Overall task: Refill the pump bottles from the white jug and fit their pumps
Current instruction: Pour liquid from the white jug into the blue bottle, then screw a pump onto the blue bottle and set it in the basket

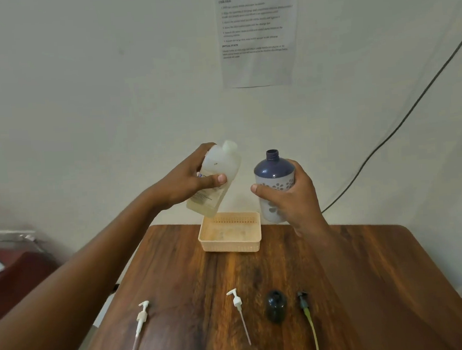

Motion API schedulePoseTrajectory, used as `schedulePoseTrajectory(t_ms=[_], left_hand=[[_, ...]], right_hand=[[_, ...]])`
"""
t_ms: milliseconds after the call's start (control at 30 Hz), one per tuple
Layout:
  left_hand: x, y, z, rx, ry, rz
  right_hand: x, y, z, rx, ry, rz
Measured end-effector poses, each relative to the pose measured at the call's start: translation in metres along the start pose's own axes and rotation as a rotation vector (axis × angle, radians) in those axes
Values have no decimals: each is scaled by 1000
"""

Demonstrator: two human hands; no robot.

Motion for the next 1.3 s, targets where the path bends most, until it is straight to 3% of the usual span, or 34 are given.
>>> schedulePoseTrajectory(t_ms=[400, 600, 1300], left_hand=[[64, -2, -129, 119, -260, 13], [92, 5, -191, 2, -349, 71], [125, 23, -290, -49, -459, 122]], right_hand=[[28, 54, 39, 19, 36, -156], [46, 78, 70, 41, 82, -207], [116, 157, 220, 128, 305, -348]])
Point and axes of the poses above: each hand's wrist, its own x-axis away from the middle knuckle, its own y-axis out of the palm, z = x × y, the point moved 4 cm from there along -x, towards the middle knuckle, and after that the axes turned 12 degrees about z, right-handed, at the moved point
